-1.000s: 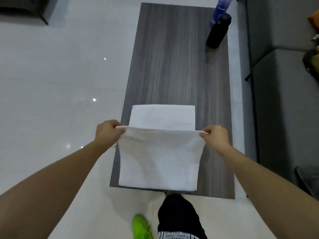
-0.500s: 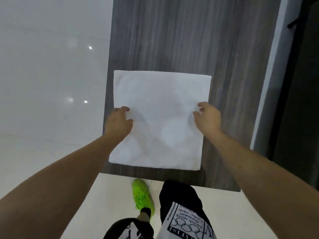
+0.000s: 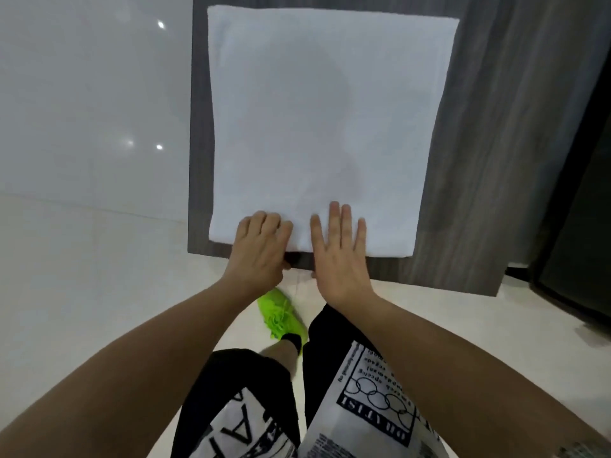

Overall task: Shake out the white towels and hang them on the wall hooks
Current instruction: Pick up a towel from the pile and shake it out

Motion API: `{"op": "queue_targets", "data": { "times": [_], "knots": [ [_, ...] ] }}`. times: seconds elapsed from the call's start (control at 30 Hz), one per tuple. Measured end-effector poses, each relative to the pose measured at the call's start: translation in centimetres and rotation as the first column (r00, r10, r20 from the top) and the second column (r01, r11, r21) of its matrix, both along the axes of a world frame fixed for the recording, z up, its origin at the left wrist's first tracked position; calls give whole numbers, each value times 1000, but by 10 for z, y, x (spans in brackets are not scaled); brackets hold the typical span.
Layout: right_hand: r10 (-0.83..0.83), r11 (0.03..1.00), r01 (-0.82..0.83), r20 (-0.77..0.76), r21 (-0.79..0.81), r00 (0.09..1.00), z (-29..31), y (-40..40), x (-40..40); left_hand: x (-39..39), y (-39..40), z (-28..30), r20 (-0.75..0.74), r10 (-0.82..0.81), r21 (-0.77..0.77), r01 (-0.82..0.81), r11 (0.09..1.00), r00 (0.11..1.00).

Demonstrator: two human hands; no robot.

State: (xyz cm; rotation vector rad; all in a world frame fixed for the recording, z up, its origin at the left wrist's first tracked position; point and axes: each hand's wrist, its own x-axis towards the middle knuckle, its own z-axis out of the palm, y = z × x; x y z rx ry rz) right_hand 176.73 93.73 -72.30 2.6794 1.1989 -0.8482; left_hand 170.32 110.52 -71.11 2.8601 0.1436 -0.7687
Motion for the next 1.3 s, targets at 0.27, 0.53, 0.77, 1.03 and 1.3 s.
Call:
{"op": "queue_targets", "data": {
  "times": [0.27, 0.53, 0.77, 1.03, 1.3],
  "knots": [
    [-338, 911, 336, -35, 240, 941, 21, -16, -68, -63, -20, 23, 23, -53, -22, 54, 998, 998],
    [-502, 793, 537, -188, 289, 844, 189, 59, -61, -91, 29, 179, 162, 484, -396, -393, 830, 860],
    [-206, 819, 270, -180, 506, 962, 398, 207, -26, -86, 161, 390, 418, 632, -329, -540, 775, 652],
    [256, 733, -260, 100, 629, 961, 572, 365, -12, -134, 300, 561, 779, 353, -26, -536, 844, 518],
    [403, 548, -465, 268, 695, 875, 651, 526, -60, -198, 395, 648, 866, 403, 2, -807, 591, 297]
  ]
}}
